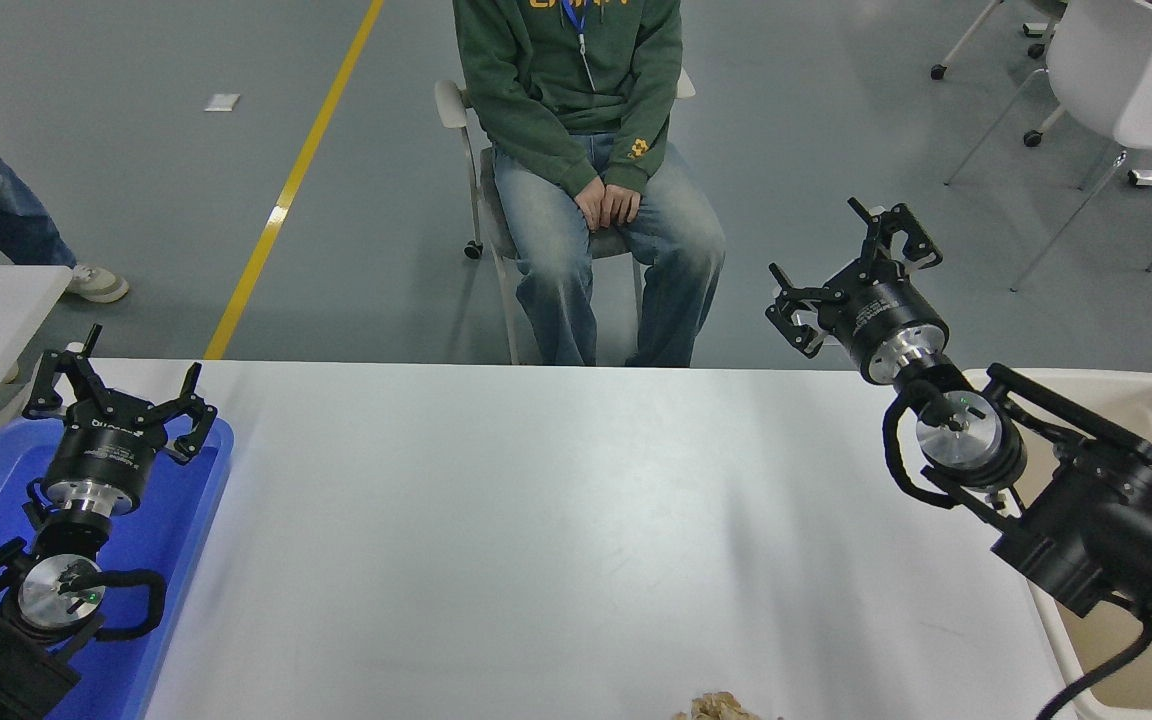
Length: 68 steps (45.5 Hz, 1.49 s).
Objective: Clean the table surface
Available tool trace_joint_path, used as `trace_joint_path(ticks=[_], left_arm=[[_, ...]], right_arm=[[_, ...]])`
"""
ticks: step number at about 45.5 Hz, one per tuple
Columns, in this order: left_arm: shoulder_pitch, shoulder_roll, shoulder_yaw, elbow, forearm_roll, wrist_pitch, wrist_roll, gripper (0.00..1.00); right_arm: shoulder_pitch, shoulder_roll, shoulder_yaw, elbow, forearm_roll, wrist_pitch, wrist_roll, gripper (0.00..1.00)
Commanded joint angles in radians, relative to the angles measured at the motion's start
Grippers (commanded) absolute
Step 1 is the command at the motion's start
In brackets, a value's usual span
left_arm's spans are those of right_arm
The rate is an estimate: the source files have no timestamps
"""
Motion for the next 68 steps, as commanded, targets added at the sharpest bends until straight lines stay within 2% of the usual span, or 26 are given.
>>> trace_joint_path(ticks=[1, 13, 53, 68], left_arm=[[0.001, 0.000, 0.000, 0.000, 0.000, 0.000, 0.000, 1.00], [-0.001, 0.000, 0.000, 0.000, 0.000, 0.000, 0.000, 1.00], [0.001, 0.000, 0.000, 0.000, 0.000, 0.000, 0.000, 1.00], [-0.001, 0.000, 0.000, 0.000, 0.000, 0.000, 0.000, 1.00]], right_arm=[[-0.020, 0.023, 0.008, -0.086, 0.006, 0.013, 0.004, 0.99], [-0.033, 0.021, 0.010, -0.163, -0.121, 0.093, 0.004, 0.99], [-0.030, 0.021, 0.022, -0.171, -0.127, 0.125, 0.005, 0.99], [-0.071, 0.039, 0.057, -0.183, -0.126, 0.157, 0.005, 0.99]])
